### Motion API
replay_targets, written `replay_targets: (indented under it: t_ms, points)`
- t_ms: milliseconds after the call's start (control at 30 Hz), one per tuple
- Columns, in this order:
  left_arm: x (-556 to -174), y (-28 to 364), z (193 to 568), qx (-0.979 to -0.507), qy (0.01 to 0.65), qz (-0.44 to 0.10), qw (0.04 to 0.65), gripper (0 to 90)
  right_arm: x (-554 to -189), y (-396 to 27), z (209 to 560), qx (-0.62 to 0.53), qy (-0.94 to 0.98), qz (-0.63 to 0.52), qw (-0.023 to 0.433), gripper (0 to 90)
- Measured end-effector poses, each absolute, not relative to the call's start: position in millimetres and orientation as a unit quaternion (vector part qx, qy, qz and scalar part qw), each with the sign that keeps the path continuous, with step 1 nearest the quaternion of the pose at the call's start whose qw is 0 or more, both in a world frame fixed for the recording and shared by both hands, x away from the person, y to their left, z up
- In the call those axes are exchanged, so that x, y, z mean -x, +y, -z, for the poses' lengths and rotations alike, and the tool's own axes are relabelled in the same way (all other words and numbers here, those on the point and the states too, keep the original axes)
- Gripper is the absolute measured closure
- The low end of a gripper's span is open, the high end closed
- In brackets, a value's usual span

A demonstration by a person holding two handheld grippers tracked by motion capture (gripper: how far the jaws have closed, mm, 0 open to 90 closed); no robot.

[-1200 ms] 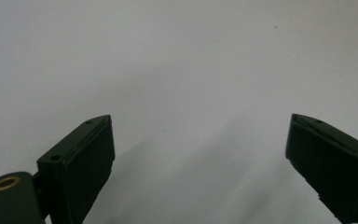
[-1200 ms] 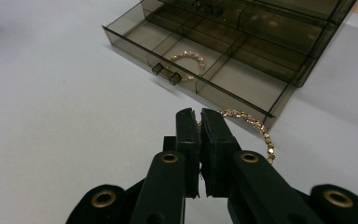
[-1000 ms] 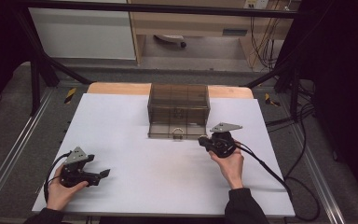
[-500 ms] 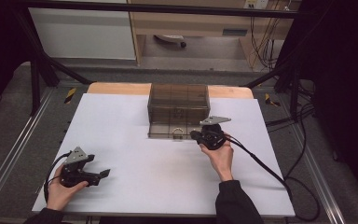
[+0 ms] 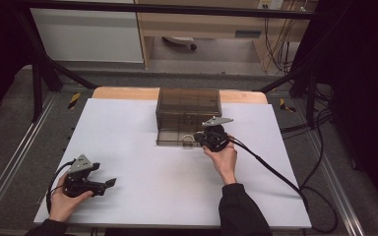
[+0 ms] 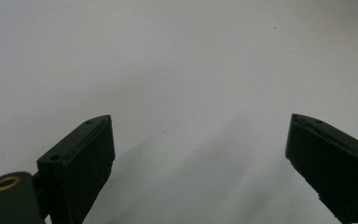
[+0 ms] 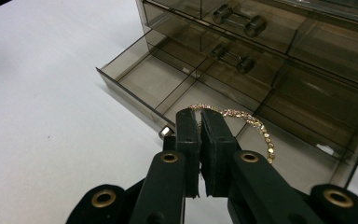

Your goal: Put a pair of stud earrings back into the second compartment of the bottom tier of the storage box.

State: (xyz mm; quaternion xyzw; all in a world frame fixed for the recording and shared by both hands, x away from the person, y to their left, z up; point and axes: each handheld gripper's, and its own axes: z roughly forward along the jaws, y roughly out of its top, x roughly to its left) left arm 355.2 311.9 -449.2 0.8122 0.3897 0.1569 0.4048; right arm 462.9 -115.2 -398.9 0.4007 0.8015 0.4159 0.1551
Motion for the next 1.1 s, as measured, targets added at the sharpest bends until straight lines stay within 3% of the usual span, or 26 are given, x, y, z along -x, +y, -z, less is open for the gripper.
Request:
replay_targets:
  t_ms: [1100]
  points:
    - [-356, 312, 450, -0.813, 0.390, -0.156, 0.404, 7.9, -496, -78, 422, -0.397, 0.809, -0.409, 0.142, 86.6]
